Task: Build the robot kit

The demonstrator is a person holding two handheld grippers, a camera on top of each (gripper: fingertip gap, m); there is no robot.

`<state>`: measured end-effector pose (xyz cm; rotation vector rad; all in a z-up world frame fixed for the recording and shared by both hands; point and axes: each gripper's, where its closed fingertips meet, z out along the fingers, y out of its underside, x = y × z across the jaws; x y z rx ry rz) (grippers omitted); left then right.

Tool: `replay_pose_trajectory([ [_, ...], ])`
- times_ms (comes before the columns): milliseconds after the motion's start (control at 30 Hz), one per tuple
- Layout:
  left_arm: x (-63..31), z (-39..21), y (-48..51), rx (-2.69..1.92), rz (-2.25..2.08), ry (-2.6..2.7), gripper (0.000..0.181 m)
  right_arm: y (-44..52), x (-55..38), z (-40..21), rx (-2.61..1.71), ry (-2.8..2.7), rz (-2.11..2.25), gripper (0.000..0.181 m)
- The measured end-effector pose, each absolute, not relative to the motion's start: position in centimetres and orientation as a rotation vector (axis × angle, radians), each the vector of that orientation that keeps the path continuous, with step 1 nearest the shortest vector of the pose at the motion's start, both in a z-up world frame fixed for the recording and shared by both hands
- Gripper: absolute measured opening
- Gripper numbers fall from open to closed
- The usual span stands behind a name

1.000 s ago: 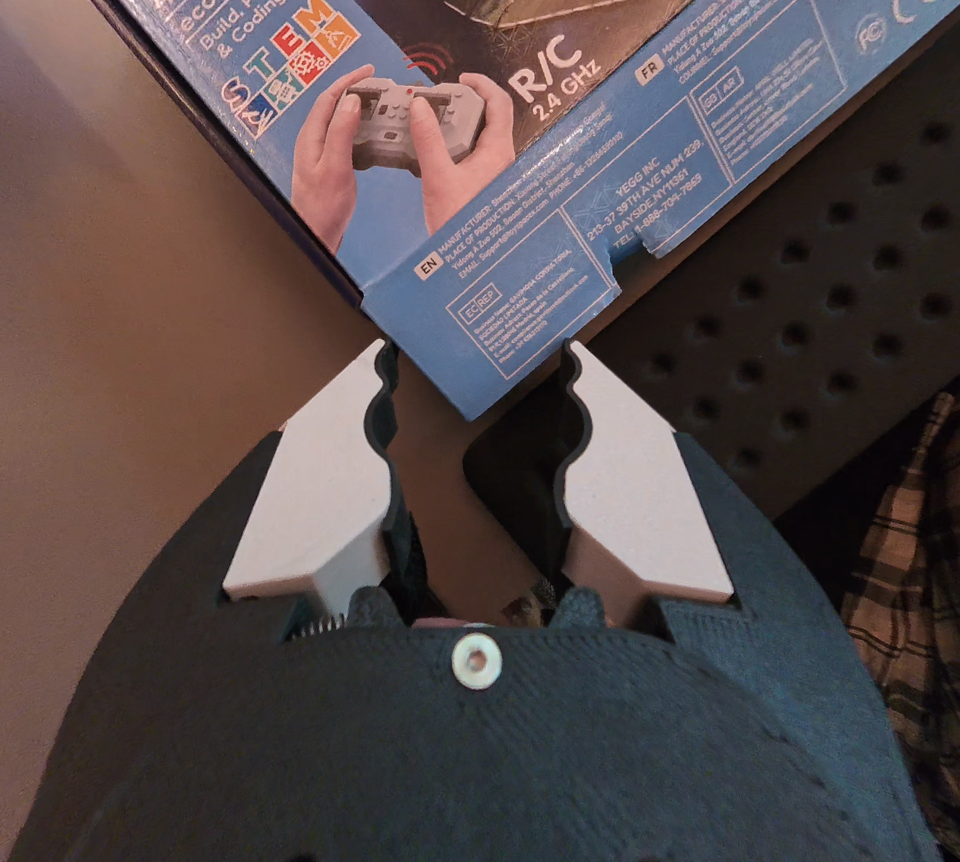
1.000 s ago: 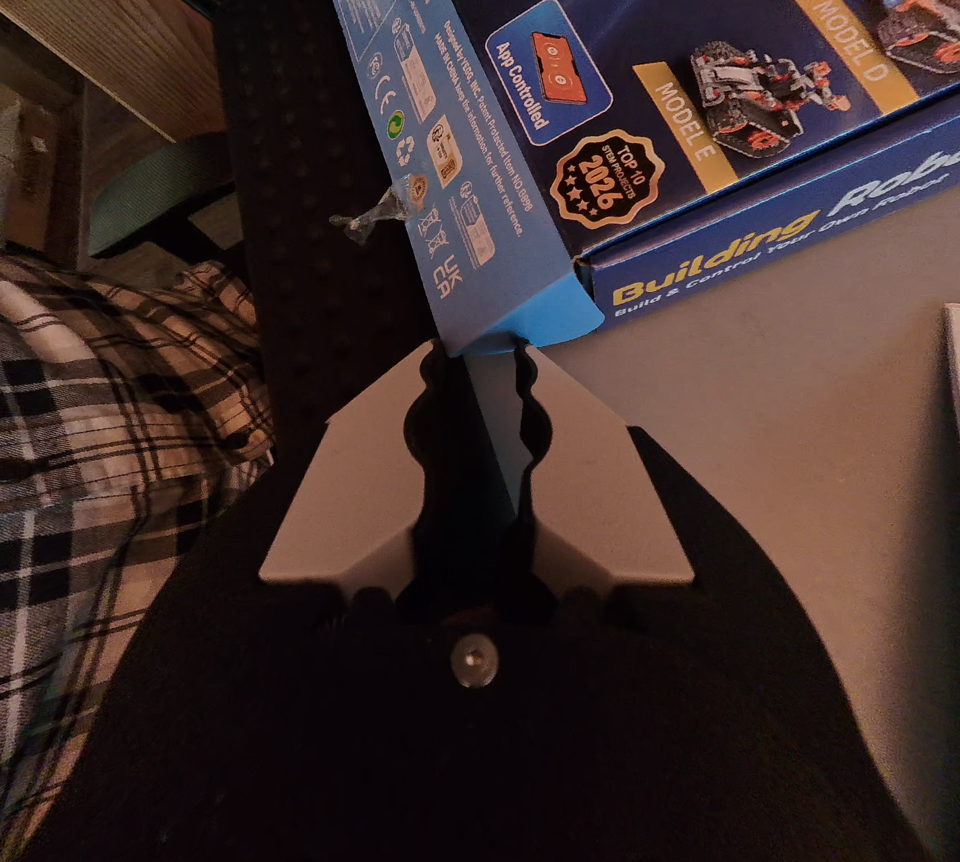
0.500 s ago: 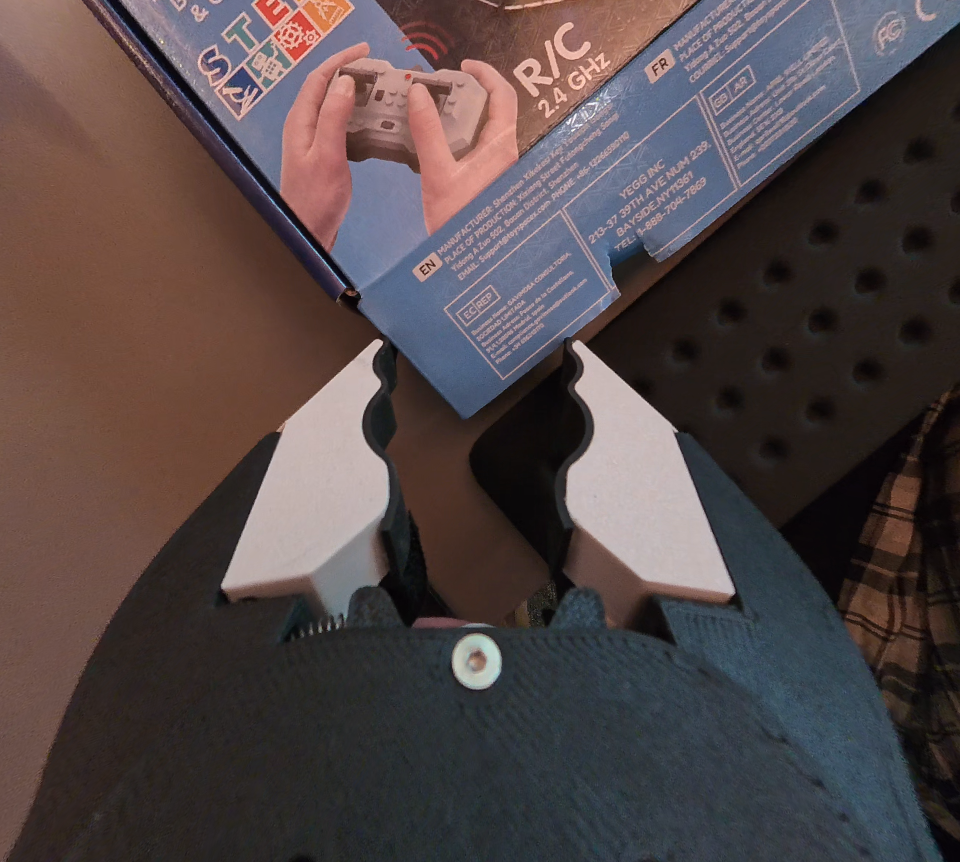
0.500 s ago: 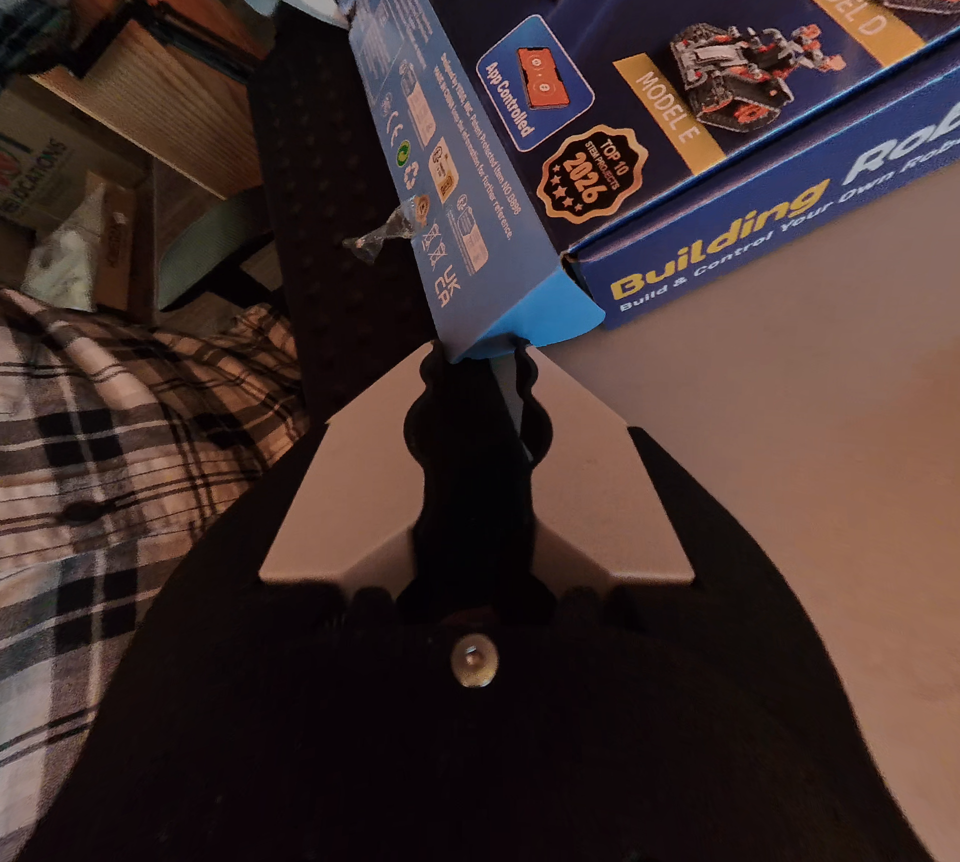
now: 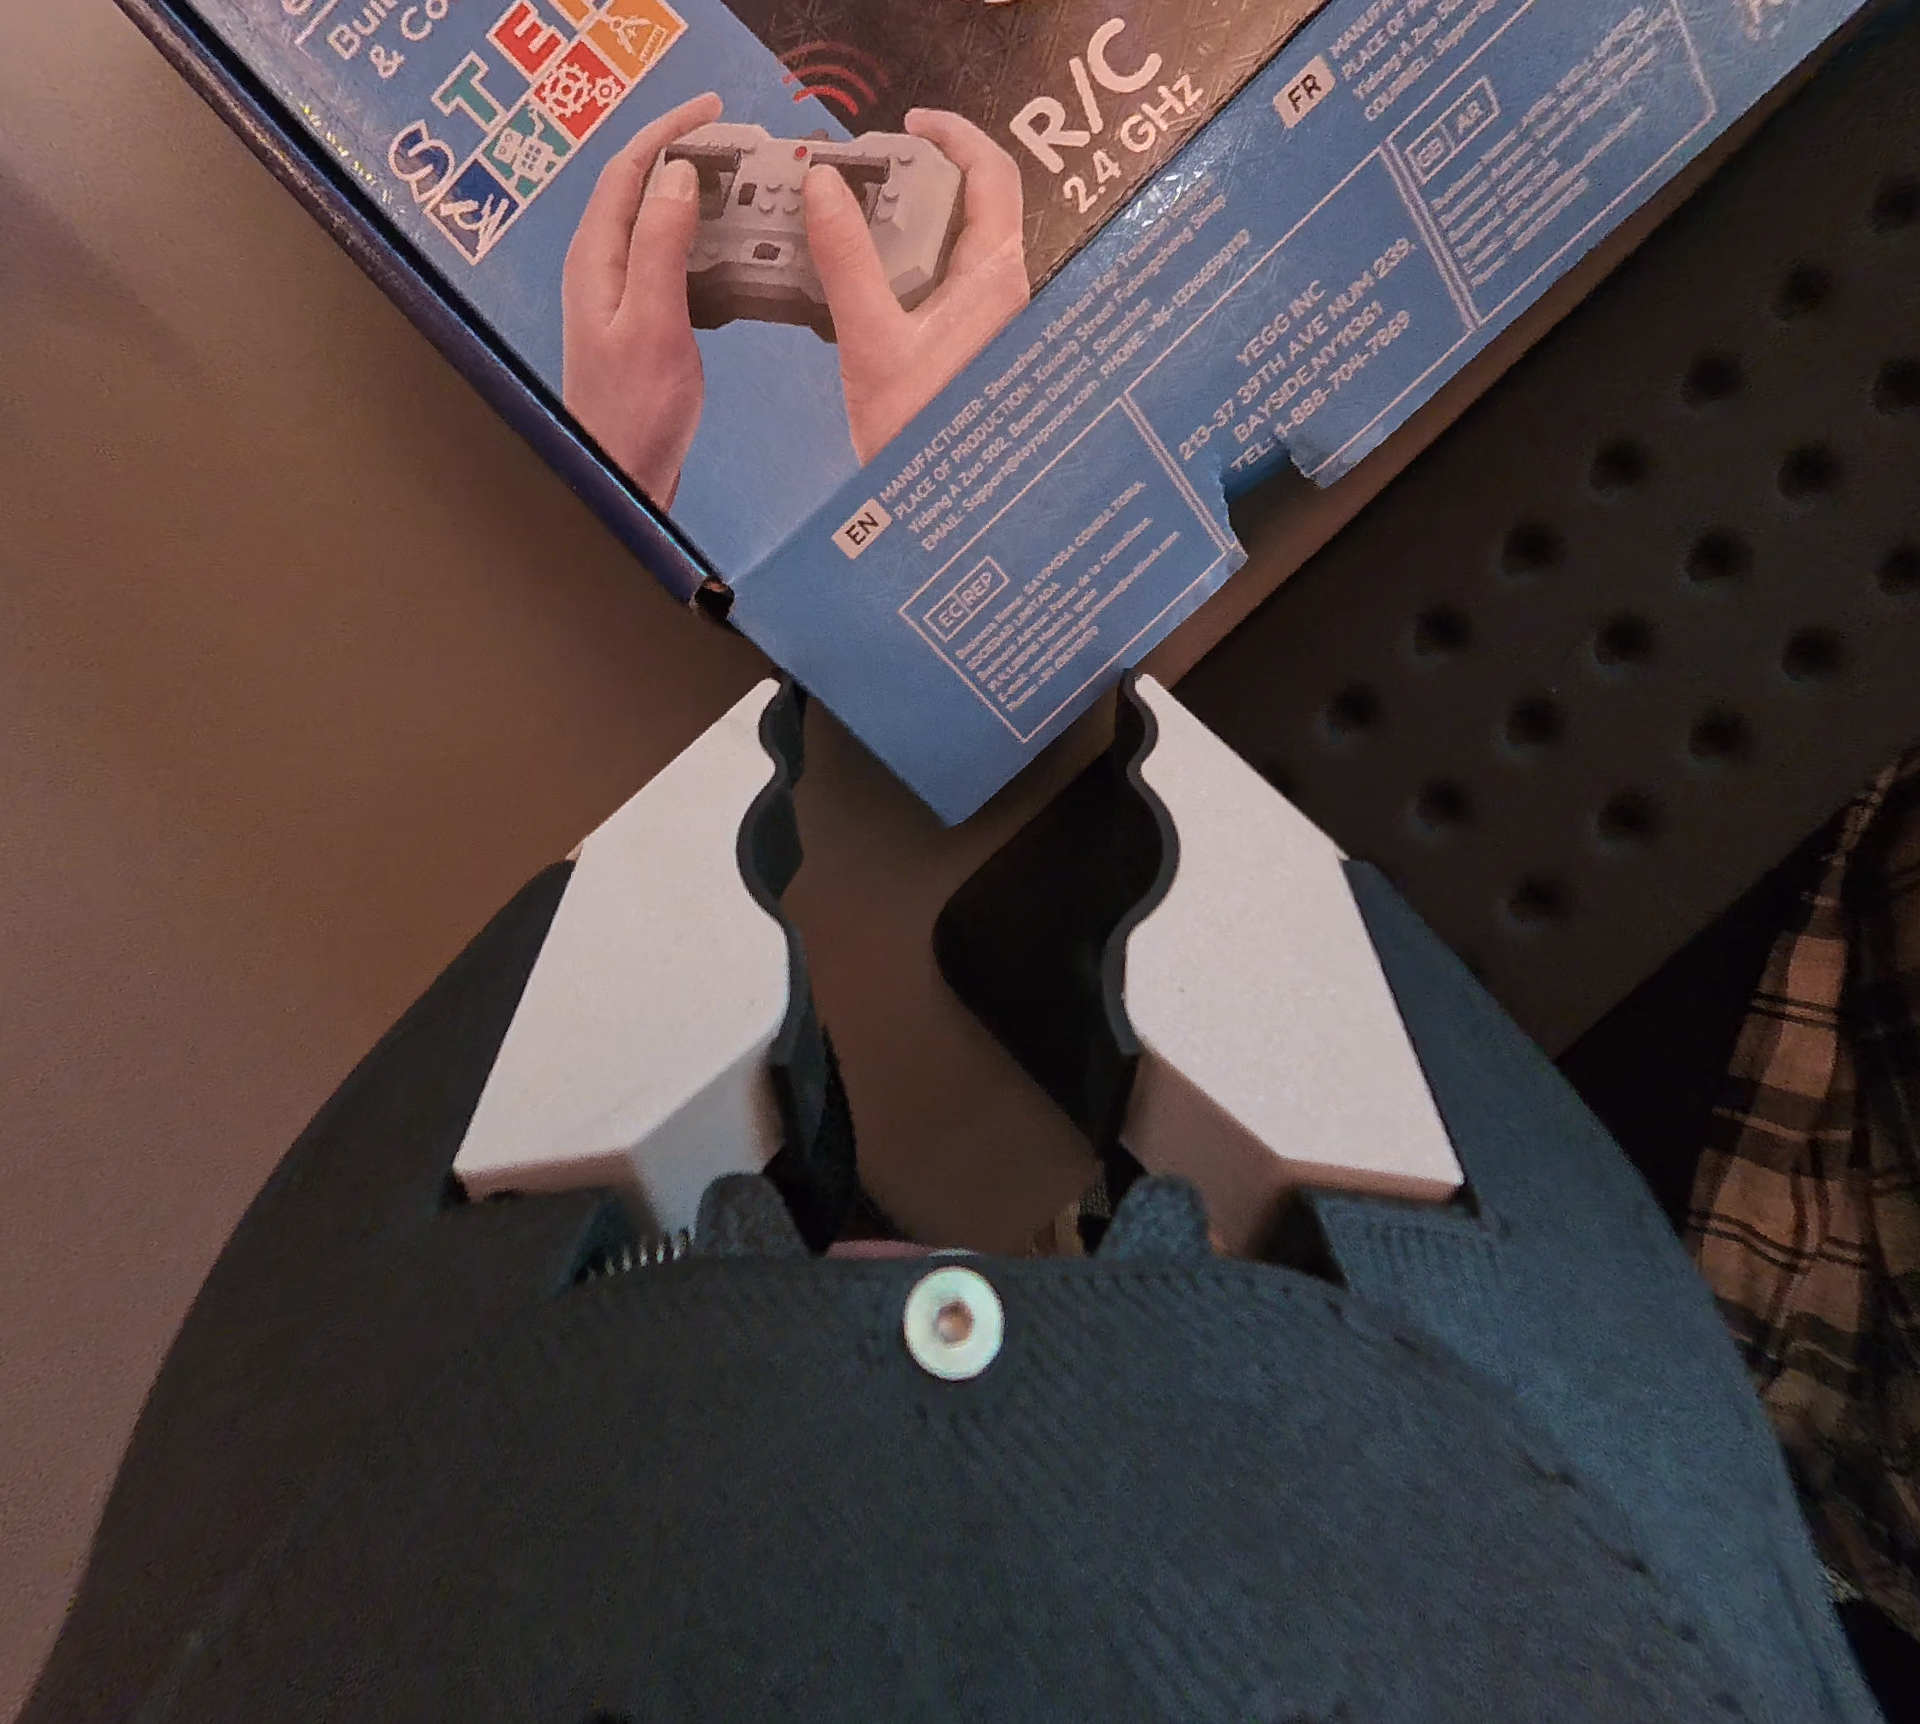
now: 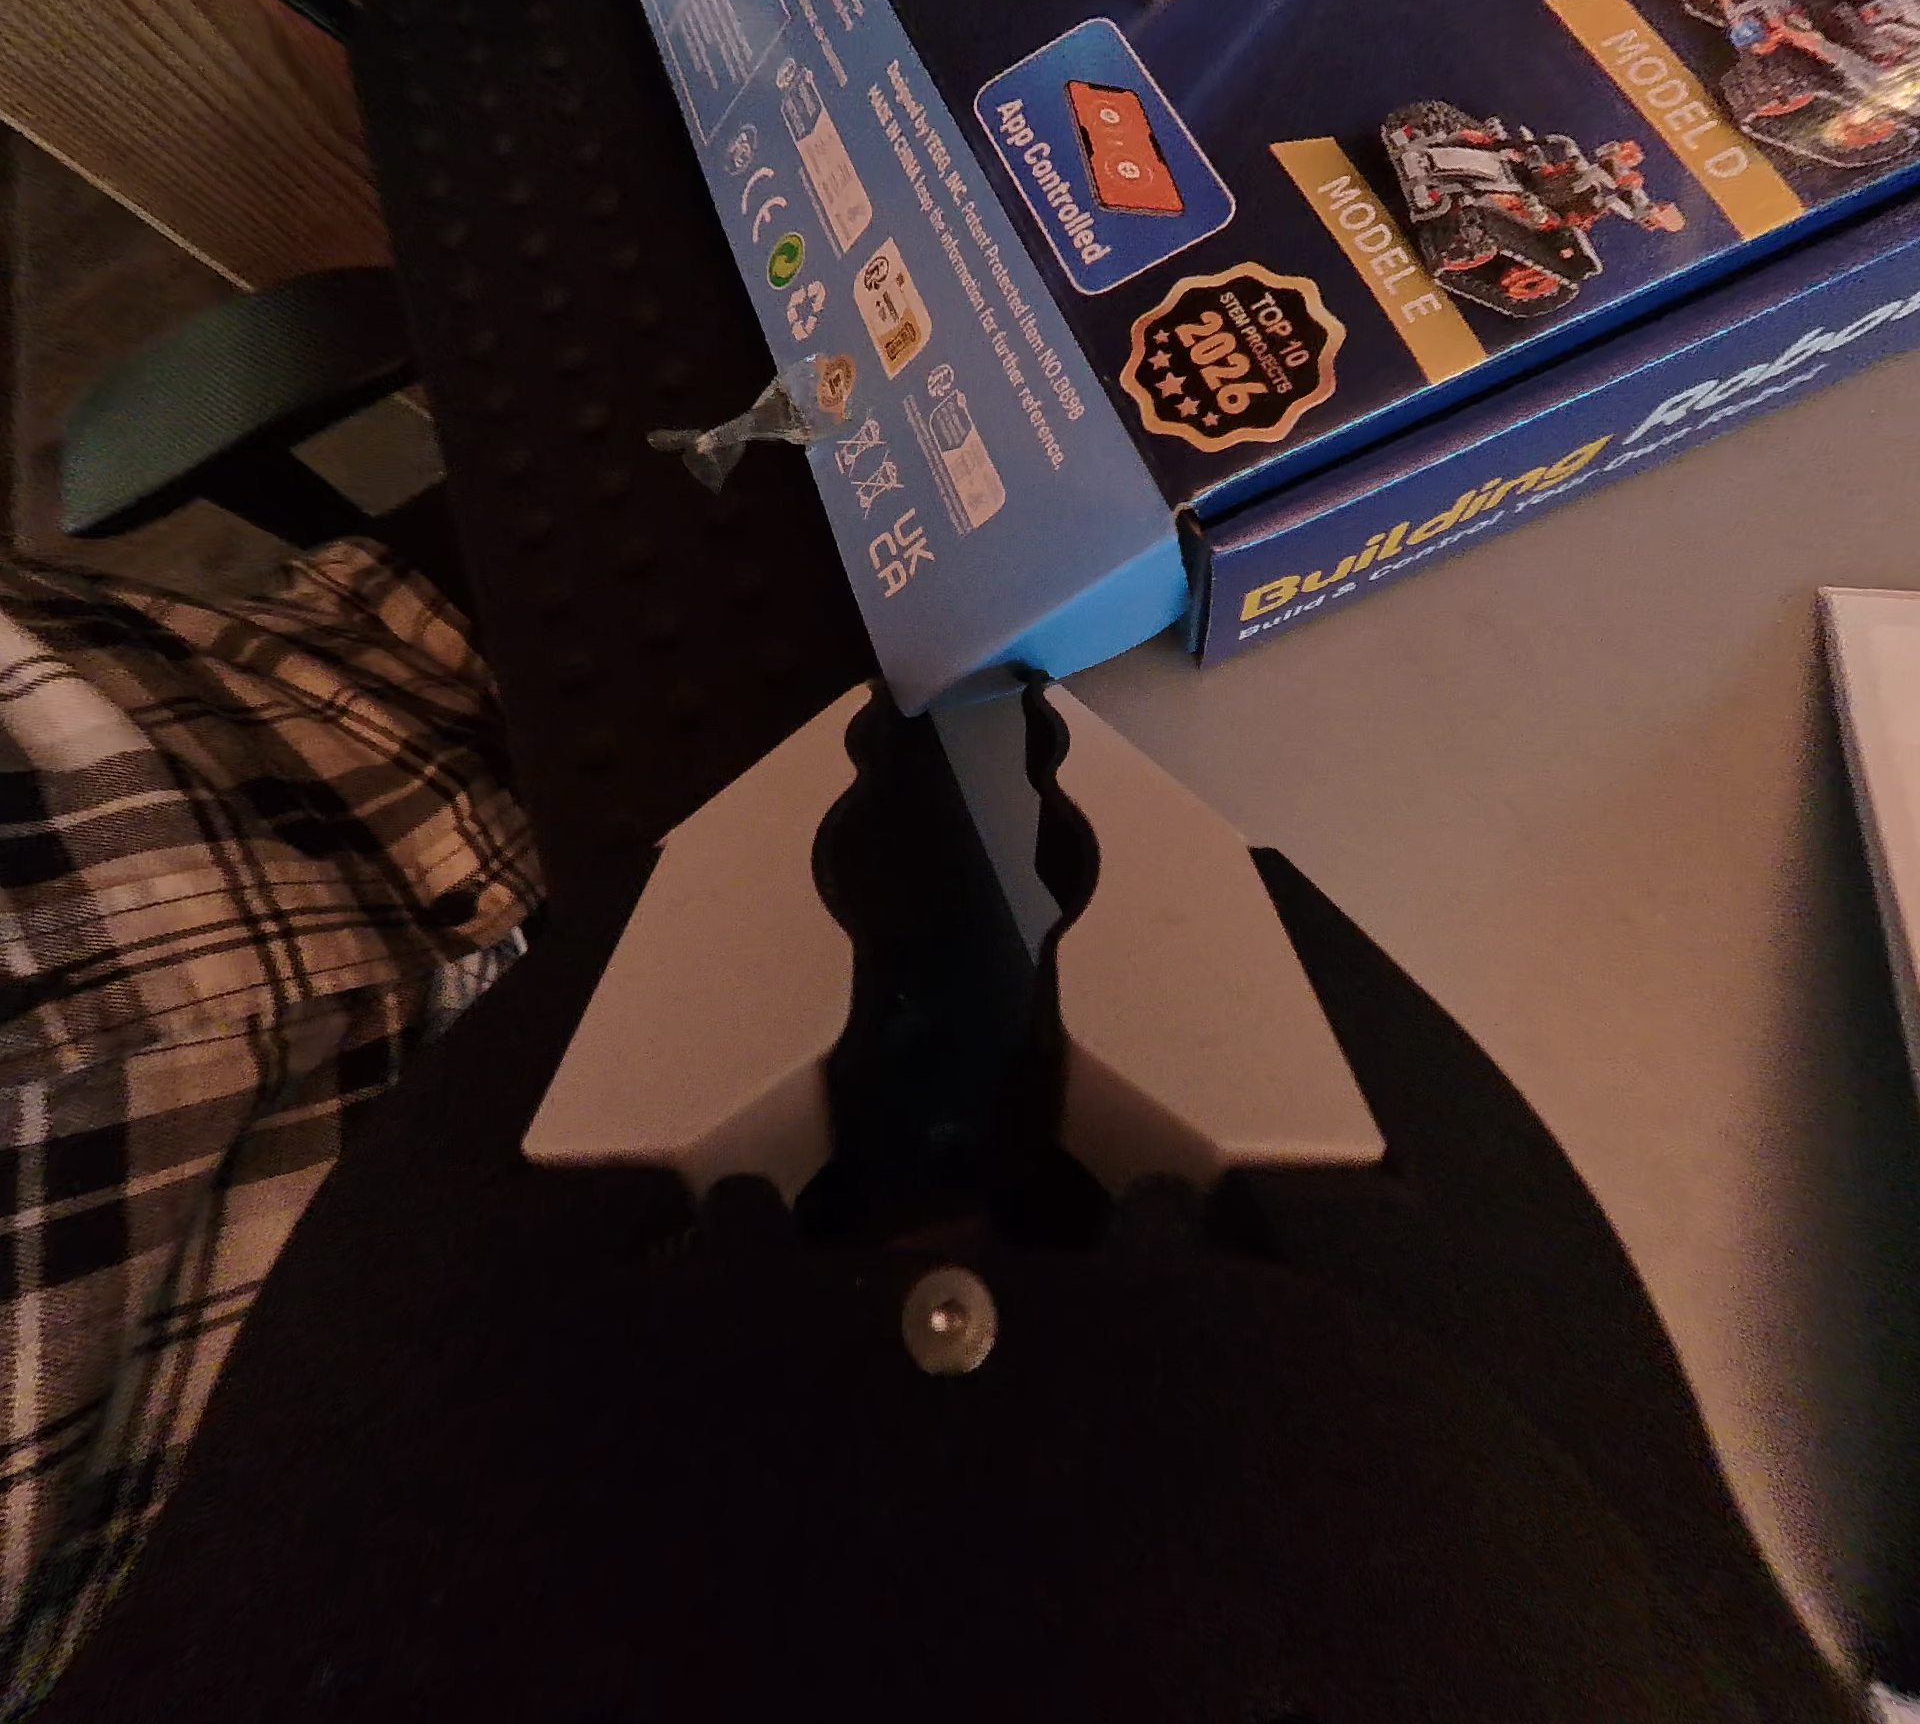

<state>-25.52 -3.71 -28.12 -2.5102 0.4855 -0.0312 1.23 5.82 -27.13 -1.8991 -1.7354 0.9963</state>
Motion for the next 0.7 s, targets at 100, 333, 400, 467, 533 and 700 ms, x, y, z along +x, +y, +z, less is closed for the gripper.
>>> replay_pose_trajectory([
  [100, -25.4, -28.1, -3.6, -2.513, -0.015, 0.503, 0.057, 5.5, 1.5, -27.2, -1.884, -1.759, 0.963, 0.023],
  [333, -25.0, -27.9, -3.4, -2.506, -0.007, 0.516, 0.053, 6.3, 2.2, -26.9, -1.866, -1.755, 0.863, 0.027],
  [400, -25.1, -28.0, -3.4, -2.509, 0.009, 0.525, 0.053, 6.2, 2.5, -27.1, -1.859, -1.786, 0.834, 0.024],
  [467, -25.0, -28.0, -3.3, -2.505, 0.004, 0.52, 0.051, 6.8, 2.3, -27.4, -1.85, -1.758, 0.813, 0.023],
  [533, -25.0, -28.1, -3.2, -2.503, 0.002, 0.516, 0.048, 7.1, 2.4, -27.8, -1.858, -1.744, 0.831, 0.023],
  [700, -24.9, -28.3, -3.0, -2.489, 0.013, 0.509, 0.047, 8.1, 2.5, -26.8, -1.817, -1.726, 0.861, 0.034],
])
